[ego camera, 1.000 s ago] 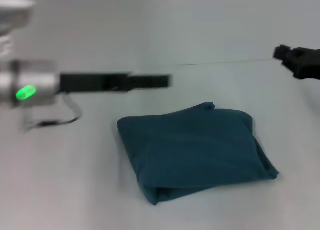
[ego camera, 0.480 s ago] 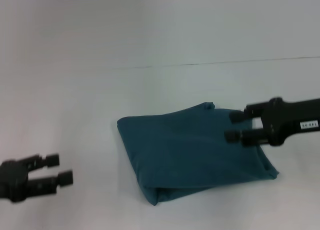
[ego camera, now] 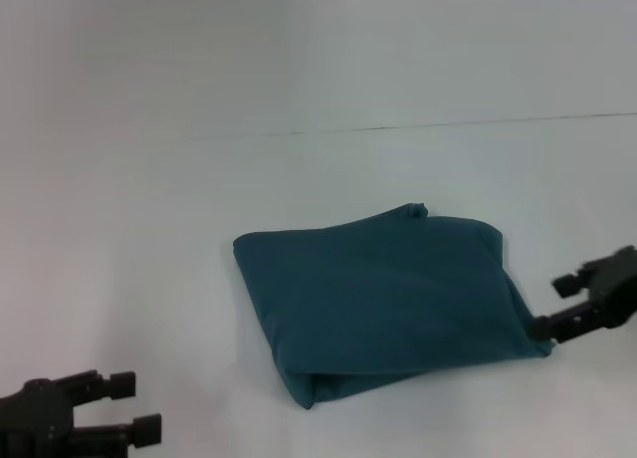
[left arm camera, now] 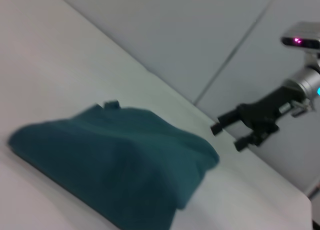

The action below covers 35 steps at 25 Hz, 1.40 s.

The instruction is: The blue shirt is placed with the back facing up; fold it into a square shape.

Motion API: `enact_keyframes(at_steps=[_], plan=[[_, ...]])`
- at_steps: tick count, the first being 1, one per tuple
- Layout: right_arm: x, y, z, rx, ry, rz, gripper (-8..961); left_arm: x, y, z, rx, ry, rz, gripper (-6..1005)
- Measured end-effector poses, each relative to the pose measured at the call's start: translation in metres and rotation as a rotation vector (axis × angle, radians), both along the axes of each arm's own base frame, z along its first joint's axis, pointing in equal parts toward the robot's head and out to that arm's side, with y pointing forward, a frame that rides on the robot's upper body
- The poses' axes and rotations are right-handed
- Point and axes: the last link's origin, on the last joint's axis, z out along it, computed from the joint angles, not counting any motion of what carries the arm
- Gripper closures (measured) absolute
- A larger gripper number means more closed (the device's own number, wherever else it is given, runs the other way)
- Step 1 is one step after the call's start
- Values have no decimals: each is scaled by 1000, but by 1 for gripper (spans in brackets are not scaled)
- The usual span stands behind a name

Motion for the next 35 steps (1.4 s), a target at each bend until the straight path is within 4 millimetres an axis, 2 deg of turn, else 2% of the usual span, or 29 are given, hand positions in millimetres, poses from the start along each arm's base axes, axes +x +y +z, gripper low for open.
enact_keyframes(at_steps=[7,12,22,33,35], plan=[[10,4,5,7,-132,-38,26,4,2,-6,-57,27,-25,61],[10,7,-6,-18,-196,-13,27,4,2,-7,-58,26,-22,61],[1,10,-21,-52,-214,40,26,4,0,-9,-61,22,-17,61],[-7,15,-40,-78,-245,95,250,4,1,-10,-58,21,-14,61],[-8,15,-43,-89,-249,99,505,4,1,-10,-58,21,-13,61]])
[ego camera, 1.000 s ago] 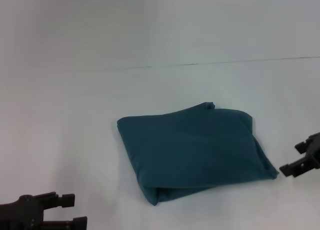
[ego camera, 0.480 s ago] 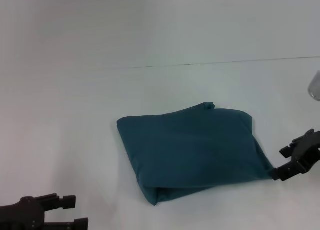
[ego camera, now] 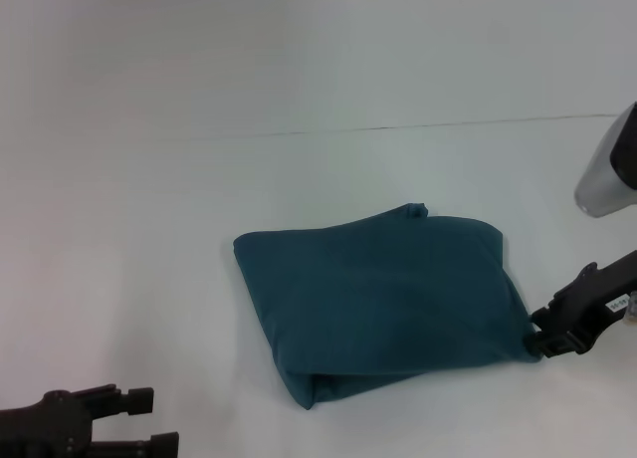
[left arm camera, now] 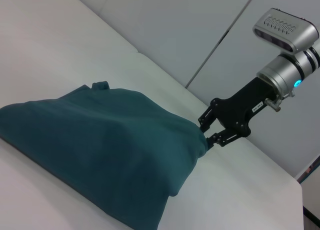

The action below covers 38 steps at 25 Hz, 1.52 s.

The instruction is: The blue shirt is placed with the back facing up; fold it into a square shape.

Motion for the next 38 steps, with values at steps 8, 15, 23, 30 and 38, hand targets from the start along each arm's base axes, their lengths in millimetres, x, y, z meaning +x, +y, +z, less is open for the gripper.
enact_keyframes(at_steps=[8,15,23,30,38], plan=[[0,-4,-4,-36,8,-7,681,0,1,0,2,-1,1,62],[0,-6,-2,-30,46,-29,860,0,1,1,5,2,2,62],[11,1,22,118,117,-98,911,0,3,2,6,7,-4,63],[15,-3,21,108,128,-112,911,1,5,3,8,11,-13,64],[7,-7,20,32,137,-82,849,2,6,3,8,13,-14,65]])
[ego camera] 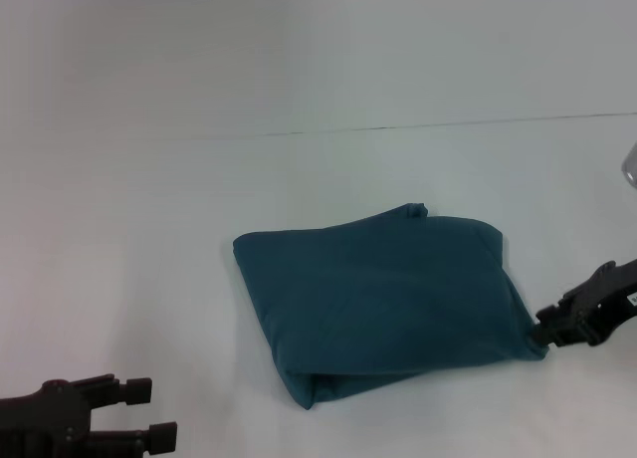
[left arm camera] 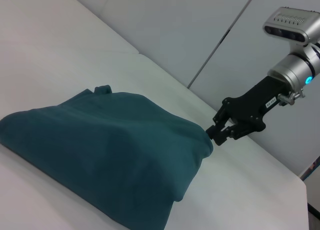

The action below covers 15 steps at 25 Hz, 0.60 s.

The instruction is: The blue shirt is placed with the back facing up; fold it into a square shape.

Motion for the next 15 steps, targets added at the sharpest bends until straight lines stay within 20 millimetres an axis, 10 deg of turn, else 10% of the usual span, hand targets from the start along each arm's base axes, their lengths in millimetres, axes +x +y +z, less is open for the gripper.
enact_keyframes(at_steps=[15], plan=[[-8,8,-22,-57,-105,53,343,0,0,0,2,1,6,80]])
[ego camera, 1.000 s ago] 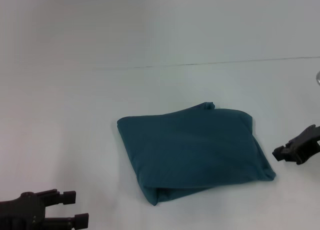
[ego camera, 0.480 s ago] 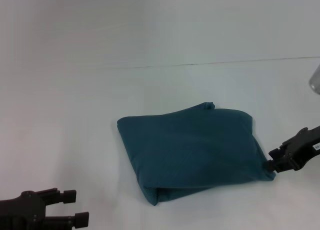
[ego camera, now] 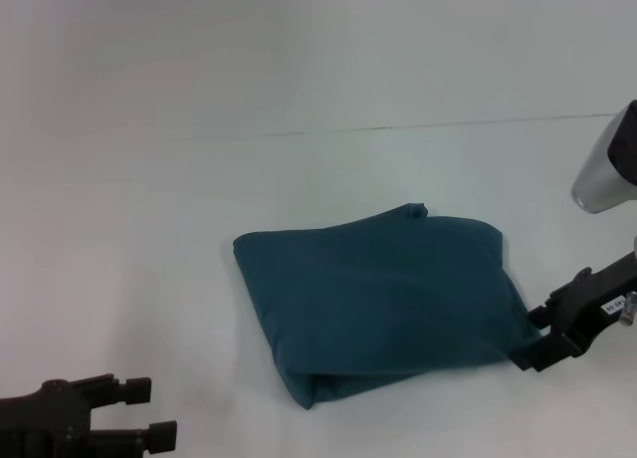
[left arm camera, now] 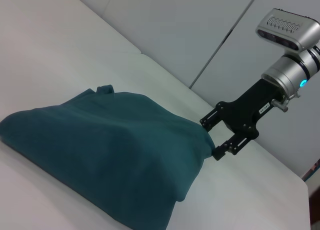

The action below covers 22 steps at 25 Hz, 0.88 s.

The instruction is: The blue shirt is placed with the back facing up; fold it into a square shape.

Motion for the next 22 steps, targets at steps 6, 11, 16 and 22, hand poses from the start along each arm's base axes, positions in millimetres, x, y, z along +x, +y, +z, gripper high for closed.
enact_keyframes(at_steps=[6,11,16,22], plan=[[3,1,-6,-3,-19,-4,242,0,0,0,2,1,1,86],[5,0,-8,-8,-11,-5,250,0,0,0,3,0,2,92],[5,-4,-11,-39,4,3,254,0,0,0,3,0,2,97],[5,-7,-8,-60,29,7,417,-1,1,-1,7,4,5,104]])
